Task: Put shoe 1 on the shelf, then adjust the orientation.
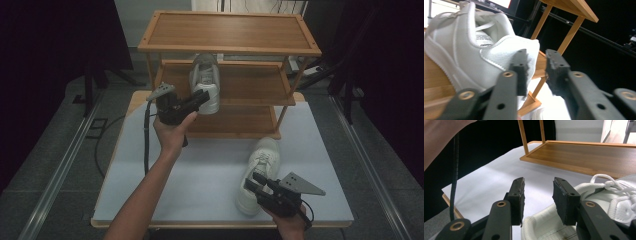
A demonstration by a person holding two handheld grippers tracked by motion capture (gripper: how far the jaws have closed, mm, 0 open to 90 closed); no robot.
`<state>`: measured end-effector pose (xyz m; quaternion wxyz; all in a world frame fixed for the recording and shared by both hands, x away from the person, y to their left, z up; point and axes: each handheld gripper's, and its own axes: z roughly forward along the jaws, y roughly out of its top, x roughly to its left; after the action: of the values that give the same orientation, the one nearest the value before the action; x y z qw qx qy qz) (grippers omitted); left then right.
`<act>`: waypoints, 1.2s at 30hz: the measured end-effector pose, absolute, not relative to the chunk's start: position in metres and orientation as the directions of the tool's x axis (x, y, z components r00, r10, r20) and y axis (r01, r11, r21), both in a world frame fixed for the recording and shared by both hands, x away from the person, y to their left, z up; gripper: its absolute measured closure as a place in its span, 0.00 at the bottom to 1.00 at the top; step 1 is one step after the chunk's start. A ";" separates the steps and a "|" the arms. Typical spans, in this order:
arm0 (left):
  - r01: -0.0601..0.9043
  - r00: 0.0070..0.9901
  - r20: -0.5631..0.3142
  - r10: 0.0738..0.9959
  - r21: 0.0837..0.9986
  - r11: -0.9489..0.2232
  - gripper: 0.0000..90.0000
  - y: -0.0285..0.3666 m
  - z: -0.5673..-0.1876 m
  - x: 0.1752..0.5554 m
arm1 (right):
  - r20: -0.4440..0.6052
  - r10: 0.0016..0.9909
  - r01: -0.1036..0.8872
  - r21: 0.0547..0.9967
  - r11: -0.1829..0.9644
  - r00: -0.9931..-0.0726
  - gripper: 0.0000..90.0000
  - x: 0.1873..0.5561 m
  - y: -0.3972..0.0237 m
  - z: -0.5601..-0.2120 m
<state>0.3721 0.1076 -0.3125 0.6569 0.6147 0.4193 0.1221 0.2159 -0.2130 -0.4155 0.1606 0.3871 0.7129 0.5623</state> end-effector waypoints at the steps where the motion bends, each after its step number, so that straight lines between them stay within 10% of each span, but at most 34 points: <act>1: 0.355 0.617 -0.399 0.678 0.910 0.213 0.70 0.110 -0.314 0.370 | 0.206 0.733 0.373 0.925 0.070 -0.649 0.68 0.216 -0.213 -0.416; 11: 0.356 0.618 -0.385 0.686 0.914 0.192 0.51 0.133 -0.333 0.338 | 0.193 0.734 0.364 0.928 0.079 -0.652 0.75 0.214 -0.209 -0.416; 22: 0.410 0.607 -0.423 0.673 0.892 0.191 0.47 0.162 -0.369 0.302 | 0.182 0.702 0.382 0.914 0.138 -0.688 0.96 0.212 -0.198 -0.417; 36: 0.510 0.563 -0.442 0.698 0.851 0.127 0.46 0.185 -0.430 0.271 | 0.120 0.700 0.405 0.877 0.258 -0.704 0.97 0.211 -0.173 -0.435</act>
<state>0.2708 0.1845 -0.4304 0.5927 0.6560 0.4605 0.0793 0.2106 -0.1734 -0.4352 0.1485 0.3547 0.7790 0.4953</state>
